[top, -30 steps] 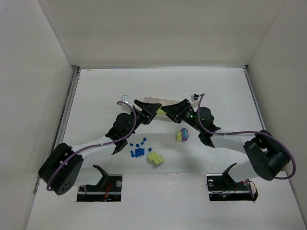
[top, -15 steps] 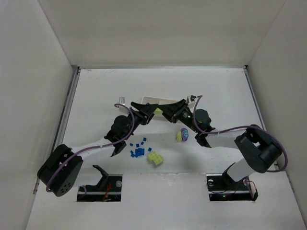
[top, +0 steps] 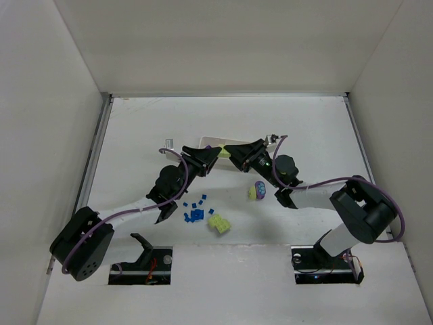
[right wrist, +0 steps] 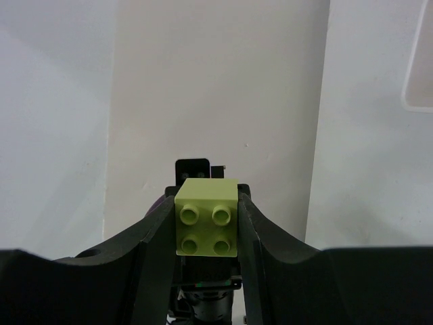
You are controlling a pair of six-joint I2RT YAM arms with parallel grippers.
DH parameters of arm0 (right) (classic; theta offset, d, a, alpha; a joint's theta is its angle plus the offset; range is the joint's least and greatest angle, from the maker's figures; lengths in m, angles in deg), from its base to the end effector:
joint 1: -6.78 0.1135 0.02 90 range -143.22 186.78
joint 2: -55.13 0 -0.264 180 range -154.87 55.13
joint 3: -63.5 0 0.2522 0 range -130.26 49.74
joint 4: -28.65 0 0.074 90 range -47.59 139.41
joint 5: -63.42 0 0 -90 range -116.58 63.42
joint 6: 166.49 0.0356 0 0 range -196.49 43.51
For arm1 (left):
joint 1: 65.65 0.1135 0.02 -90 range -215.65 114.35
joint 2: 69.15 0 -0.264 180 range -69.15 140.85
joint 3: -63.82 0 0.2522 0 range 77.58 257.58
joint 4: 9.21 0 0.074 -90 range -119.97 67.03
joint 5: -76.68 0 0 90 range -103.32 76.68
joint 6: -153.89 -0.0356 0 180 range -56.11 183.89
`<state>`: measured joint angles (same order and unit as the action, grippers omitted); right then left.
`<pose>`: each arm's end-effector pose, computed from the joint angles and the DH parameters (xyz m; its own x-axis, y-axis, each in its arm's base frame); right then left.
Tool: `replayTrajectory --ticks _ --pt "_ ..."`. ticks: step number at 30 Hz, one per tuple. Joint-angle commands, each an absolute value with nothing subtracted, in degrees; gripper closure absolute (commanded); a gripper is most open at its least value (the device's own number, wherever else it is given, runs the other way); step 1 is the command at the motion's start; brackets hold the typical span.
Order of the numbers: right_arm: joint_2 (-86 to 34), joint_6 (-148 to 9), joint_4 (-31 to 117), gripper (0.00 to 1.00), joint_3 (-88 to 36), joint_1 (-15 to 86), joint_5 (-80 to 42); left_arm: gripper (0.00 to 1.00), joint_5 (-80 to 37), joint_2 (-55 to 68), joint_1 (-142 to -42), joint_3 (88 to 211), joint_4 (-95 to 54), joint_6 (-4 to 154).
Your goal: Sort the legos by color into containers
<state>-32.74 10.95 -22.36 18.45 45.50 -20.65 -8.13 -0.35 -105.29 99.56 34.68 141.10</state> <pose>0.2345 0.1927 0.2215 -0.6963 0.7153 -0.0589 -0.1424 -0.0572 0.9882 0.1895 -0.1528 0.2426 -0.5208 -0.8297 -0.2009 0.2666 0.0654 -0.9616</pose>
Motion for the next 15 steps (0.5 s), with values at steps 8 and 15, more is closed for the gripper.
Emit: replayTrajectory --ticks 8,15 --pt "-32.49 12.11 -28.08 0.78 19.5 45.94 -21.83 0.88 -6.64 -2.26 -105.16 99.29 38.73 138.25" --pt "-29.24 10.35 -27.55 0.77 23.81 43.22 -21.48 0.92 -6.82 -6.04 -99.71 96.48 35.66 135.7"
